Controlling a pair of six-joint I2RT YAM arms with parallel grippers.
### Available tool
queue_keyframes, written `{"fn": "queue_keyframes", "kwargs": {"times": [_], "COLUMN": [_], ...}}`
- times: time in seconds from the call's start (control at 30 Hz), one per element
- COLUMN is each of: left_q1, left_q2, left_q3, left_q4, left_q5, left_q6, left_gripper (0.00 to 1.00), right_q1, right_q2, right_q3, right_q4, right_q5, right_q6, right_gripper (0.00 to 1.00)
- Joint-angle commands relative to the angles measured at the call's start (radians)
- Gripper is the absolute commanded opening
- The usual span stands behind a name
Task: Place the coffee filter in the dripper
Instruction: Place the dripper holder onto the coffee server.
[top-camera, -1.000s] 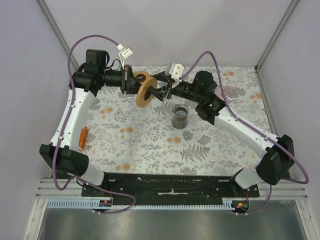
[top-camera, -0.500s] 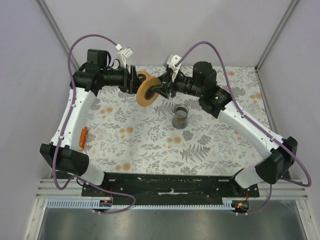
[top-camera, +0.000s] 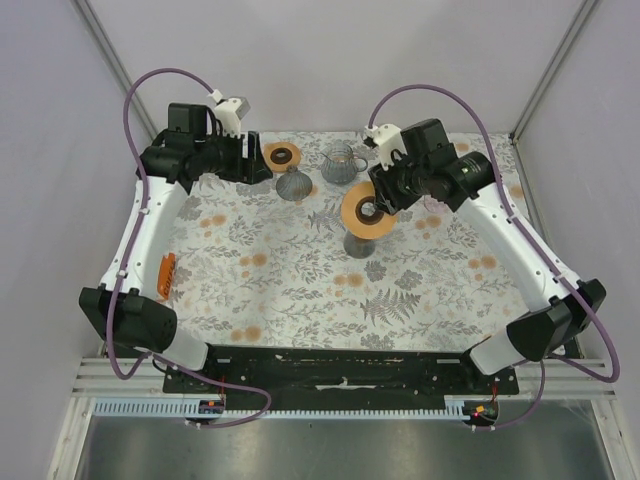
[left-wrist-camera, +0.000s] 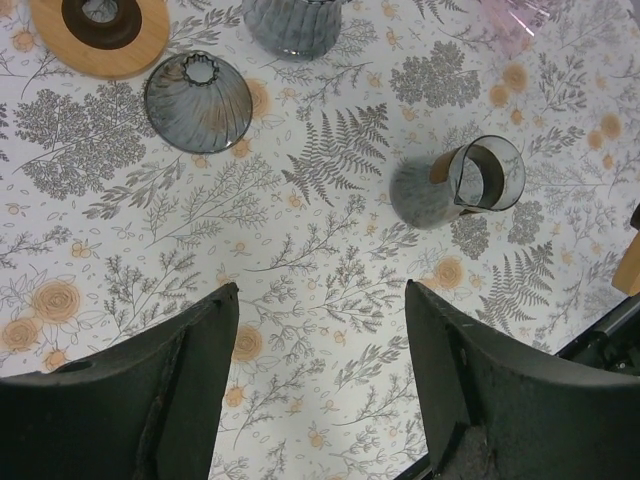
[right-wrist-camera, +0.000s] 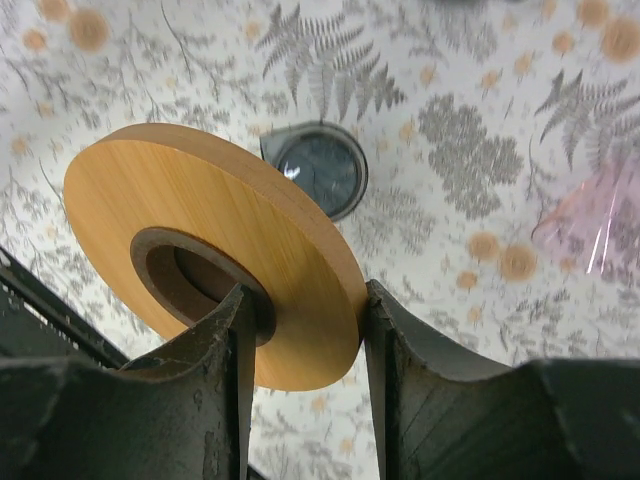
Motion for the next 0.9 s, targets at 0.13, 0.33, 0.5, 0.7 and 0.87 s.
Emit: {"fn": "queue_keyframes", "kwargs": {"times": [0.13,0.33,0.5,0.7,0.87], "left_q1": [-0.003,-0.003,-0.003,-0.003,-0.003], "left_q2": [0.049,0.050,-0.028,-0.081,-0.064], "left_q3": [0.008,0.007,-0.088,-0.151,-0.158], "left_q4": [-0.003,0.006,0.039,0.041,0.041], "left_q5": [-0.016,0.034,-0.047,-0.102,-0.099], "left_q6": [0.123,0.102,0.132,0.174,0.176], "left_gripper": [0.74,0.74,0.75,0.75,0.74], "right_q1": [-0.007,-0.009,-0.009,-0.009,-0.009], "right_q2": [0.132,0.149,0.243,0.364,0.457], "right_q3": [0.277,0.292,0.355,0.440,0.515], "right_q4": [-0.332,-0.345,-0.393,-0.454,-0.490], "right_q5": [0.106,0.098,0.073,0.096,0.099], "right_q6": [0.035,0.027,0.003,-0.013,-0.019], "right_gripper": [0.00,0.00,0.00,0.00,0.00]}}
